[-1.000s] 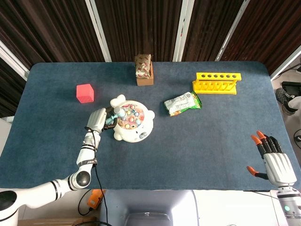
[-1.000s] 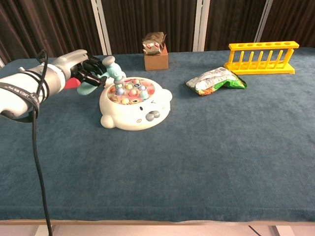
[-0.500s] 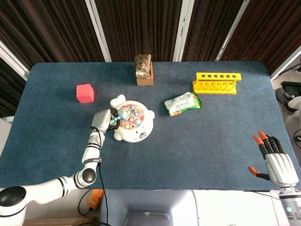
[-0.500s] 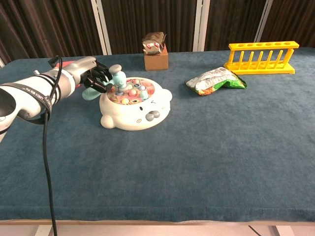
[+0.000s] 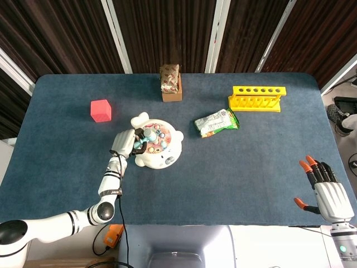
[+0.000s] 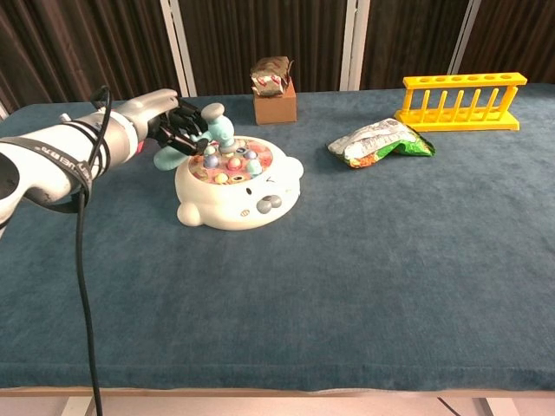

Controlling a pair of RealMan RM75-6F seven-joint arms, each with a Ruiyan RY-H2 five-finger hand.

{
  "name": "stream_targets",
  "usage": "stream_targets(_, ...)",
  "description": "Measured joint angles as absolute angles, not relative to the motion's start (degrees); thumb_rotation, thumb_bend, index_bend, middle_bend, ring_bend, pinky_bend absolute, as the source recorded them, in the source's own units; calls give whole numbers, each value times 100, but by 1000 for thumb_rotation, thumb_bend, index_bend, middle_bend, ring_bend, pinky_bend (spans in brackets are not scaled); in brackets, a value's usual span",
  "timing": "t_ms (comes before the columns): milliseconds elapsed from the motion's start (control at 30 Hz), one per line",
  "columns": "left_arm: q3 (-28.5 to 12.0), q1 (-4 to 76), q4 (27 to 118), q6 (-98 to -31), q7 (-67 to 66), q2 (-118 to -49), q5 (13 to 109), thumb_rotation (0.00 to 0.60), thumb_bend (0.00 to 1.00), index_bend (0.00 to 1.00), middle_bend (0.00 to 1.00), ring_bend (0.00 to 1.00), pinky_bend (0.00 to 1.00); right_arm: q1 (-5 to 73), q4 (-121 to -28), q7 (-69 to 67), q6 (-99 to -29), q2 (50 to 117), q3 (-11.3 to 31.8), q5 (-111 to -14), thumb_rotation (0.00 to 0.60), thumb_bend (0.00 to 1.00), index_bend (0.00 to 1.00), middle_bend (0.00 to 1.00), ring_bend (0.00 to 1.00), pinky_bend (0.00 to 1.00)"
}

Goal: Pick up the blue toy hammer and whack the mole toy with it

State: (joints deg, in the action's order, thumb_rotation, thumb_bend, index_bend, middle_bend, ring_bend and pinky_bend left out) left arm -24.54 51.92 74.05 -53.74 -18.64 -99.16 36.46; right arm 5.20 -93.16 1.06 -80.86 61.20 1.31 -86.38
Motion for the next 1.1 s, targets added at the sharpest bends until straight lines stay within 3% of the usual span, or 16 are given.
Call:
stream_targets(700, -2296, 5385, 7078, -5269, -2043, -10180, 3367, 600, 904, 570, 940, 1000, 1000, 479, -9308, -25, -8156, 6057, 119, -8695, 600, 340, 0, 0, 0, 0)
stream_targets(1100, -2205, 5101, 7998, -5829, -1910, -9752, 4014, 600, 889, 575, 946, 999, 1000, 472, -9315, 19, -8158, 6061, 109, -8711, 600, 340, 0, 0, 0, 0)
